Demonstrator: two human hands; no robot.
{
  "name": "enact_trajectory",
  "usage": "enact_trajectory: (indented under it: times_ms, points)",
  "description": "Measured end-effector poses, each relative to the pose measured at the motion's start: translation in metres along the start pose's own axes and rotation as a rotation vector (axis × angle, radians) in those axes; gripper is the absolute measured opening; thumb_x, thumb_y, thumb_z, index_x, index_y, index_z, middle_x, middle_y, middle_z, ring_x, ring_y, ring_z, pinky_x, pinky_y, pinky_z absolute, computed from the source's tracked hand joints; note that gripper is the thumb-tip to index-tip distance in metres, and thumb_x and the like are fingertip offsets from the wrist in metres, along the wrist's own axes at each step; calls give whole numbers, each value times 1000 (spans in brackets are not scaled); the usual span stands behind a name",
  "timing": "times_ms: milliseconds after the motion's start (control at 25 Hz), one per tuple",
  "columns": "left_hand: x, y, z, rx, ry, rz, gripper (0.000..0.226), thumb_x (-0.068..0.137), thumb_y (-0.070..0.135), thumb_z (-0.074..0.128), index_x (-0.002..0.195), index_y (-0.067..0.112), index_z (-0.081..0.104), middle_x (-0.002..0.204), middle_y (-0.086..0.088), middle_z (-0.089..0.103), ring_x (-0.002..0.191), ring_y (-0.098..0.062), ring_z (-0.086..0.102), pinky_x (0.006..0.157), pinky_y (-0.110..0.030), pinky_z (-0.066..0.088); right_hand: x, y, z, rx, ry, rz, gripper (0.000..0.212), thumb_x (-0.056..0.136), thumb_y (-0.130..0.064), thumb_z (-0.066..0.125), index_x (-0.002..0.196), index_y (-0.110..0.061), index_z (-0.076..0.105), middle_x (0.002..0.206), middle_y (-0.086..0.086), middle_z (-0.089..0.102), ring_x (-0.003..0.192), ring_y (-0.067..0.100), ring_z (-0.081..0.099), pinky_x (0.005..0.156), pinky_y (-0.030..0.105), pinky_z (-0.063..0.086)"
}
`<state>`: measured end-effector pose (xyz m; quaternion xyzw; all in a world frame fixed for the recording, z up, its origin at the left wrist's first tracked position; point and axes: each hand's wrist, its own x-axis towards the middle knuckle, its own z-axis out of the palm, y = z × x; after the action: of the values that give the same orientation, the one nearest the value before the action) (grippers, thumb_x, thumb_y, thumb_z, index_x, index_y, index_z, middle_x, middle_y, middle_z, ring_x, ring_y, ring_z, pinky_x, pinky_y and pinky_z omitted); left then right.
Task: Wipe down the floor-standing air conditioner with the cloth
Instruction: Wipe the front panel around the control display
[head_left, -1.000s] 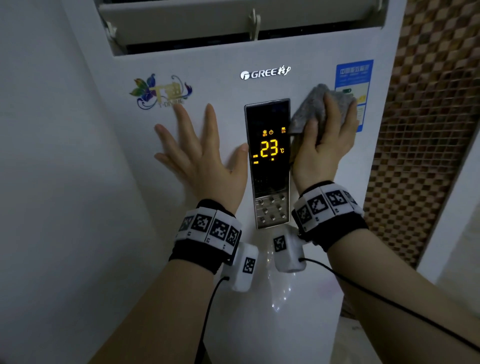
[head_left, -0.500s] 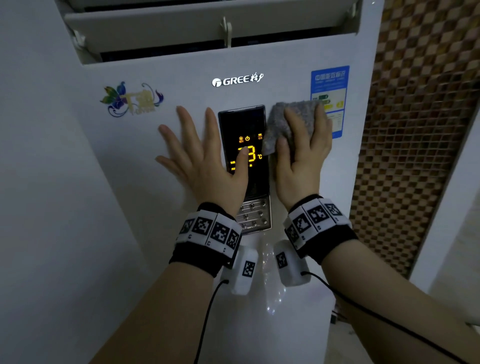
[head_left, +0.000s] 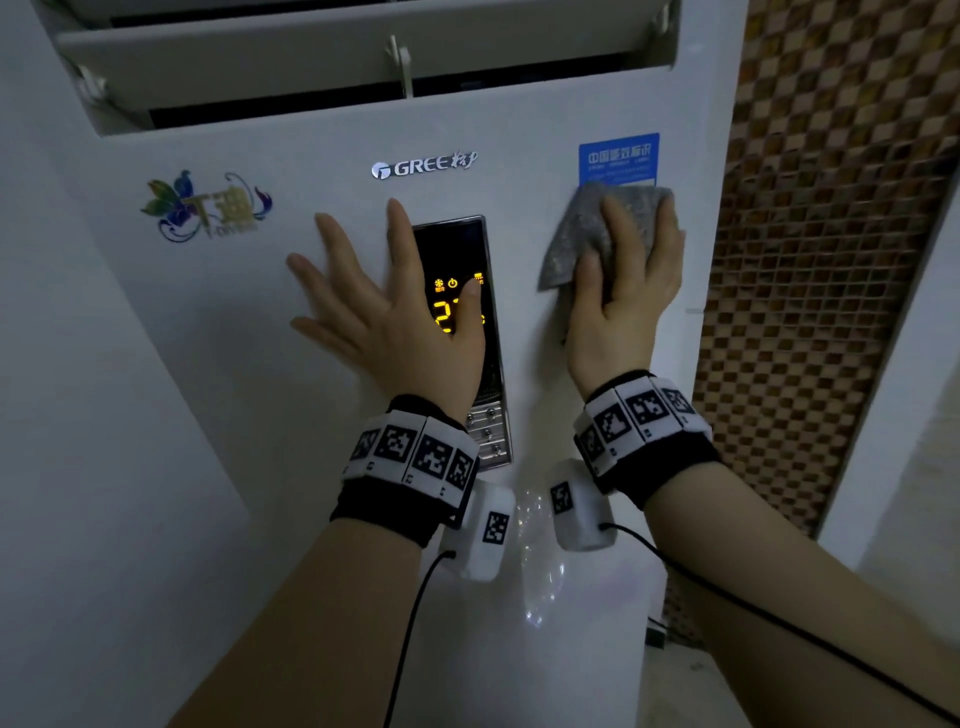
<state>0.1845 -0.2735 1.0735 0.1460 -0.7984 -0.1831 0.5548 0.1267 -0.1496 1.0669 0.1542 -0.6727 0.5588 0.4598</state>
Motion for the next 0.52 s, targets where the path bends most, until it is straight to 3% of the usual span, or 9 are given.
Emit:
enact_trajectory:
  times_ms: [80, 240, 400, 520]
  points:
    - [0, 3, 1, 4, 16, -8, 77, 82, 53, 57, 149, 32, 25, 158, -16, 4, 143, -45, -6, 110, -65, -4, 3, -5, 1, 5, 42, 52, 40, 96, -14, 47, 135, -18, 46, 153, 20, 17, 141, 40, 14, 116, 42, 9]
    - [3, 9, 3, 5, 46, -38, 76, 81, 49, 61, 148, 33, 27, 158, -15, 8, 143, -44, -4, 109, -64, -4, -6, 1, 2, -36, -103, -154, 39, 93, -12, 53, 131, -18, 50, 153, 19, 19, 141, 42, 11, 116, 49, 6]
    - [5, 14, 5, 5, 65, -58, 75, 83, 47, 61, 148, 33, 27, 157, -15, 9, 143, -44, -3, 109, -65, -3, 14, 9, -10, 49, 117, 145, 39, 94, -11, 49, 134, -13, 49, 152, 21, 20, 139, 41, 19, 114, 48, 16]
    - [5, 18, 9, 19, 69, -44, 78, 83, 49, 60, 149, 28, 24, 157, -17, 8, 143, -46, -2, 108, -67, -1, 3, 11, -8, -16, 22, 24, 39, 95, -10, 49, 133, -13, 48, 152, 21, 18, 140, 41, 15, 117, 40, 8]
